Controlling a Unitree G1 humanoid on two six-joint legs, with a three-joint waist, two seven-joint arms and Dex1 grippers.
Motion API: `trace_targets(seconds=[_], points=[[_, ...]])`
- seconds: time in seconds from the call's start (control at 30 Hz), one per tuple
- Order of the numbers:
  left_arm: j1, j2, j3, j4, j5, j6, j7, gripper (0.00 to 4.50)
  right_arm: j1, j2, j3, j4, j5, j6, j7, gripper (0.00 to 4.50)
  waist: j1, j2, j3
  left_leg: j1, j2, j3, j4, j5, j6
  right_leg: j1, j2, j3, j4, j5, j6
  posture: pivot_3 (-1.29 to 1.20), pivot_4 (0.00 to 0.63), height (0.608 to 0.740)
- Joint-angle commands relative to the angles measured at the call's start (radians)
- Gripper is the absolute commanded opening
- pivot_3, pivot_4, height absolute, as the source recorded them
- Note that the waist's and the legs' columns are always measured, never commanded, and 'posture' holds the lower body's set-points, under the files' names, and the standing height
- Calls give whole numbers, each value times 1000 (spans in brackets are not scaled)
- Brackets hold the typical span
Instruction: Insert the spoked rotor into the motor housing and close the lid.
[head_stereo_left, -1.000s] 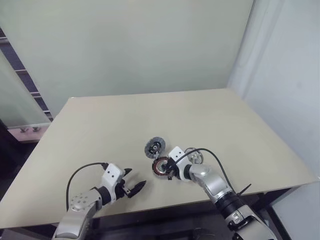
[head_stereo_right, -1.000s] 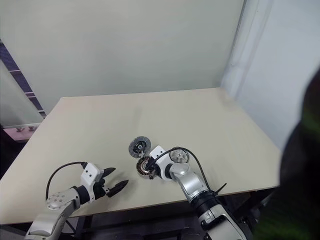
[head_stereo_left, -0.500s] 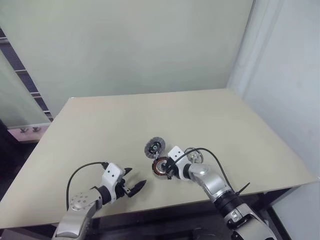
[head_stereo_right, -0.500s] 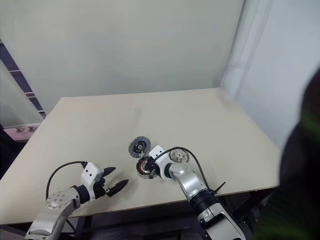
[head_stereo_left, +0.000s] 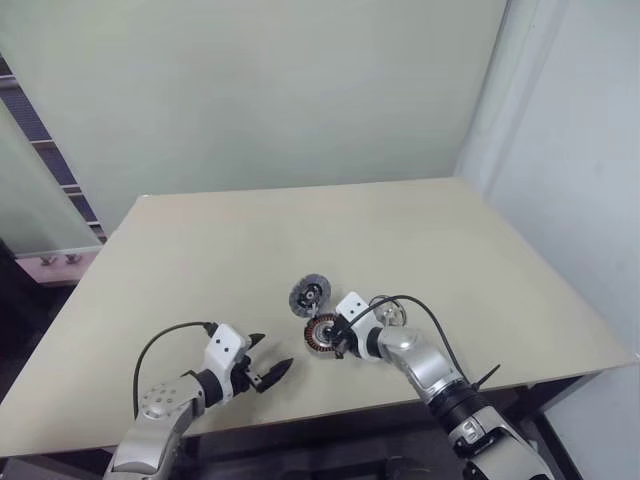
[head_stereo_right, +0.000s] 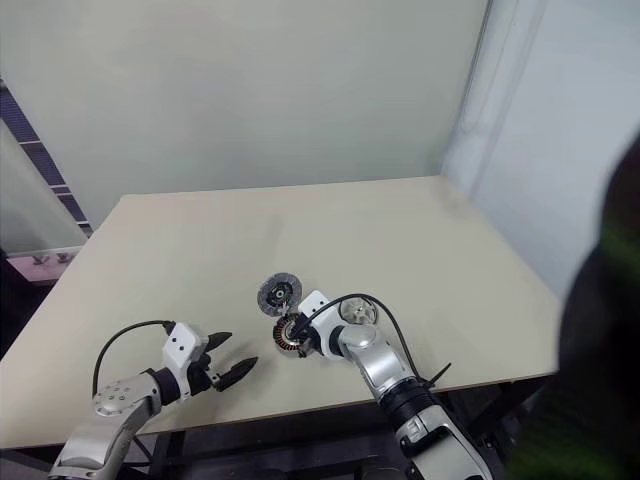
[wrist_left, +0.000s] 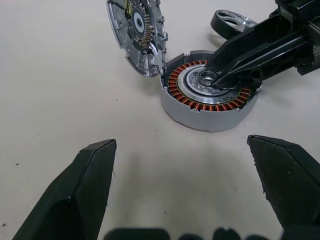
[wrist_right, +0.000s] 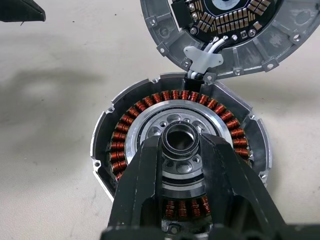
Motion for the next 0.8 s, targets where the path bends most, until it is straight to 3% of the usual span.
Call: trace_targets(seconds=[0.03, 0.8], points=[[-19, 5, 11, -24, 1, -26, 2, 4500, -8, -1, 4, -14, -10, 6, 6, 795, 0, 0, 0, 0, 0, 0, 0, 0, 0, 0, 0, 0, 0, 0, 0, 0, 0, 740], [-20, 6, 13, -24, -1, -26, 2, 4500, 2, 8, 12, -2, -17, 11, -1, 795, 0, 0, 0, 1, 0, 0, 0, 0, 0, 1, 0, 0, 0, 0, 0, 0, 0, 740]])
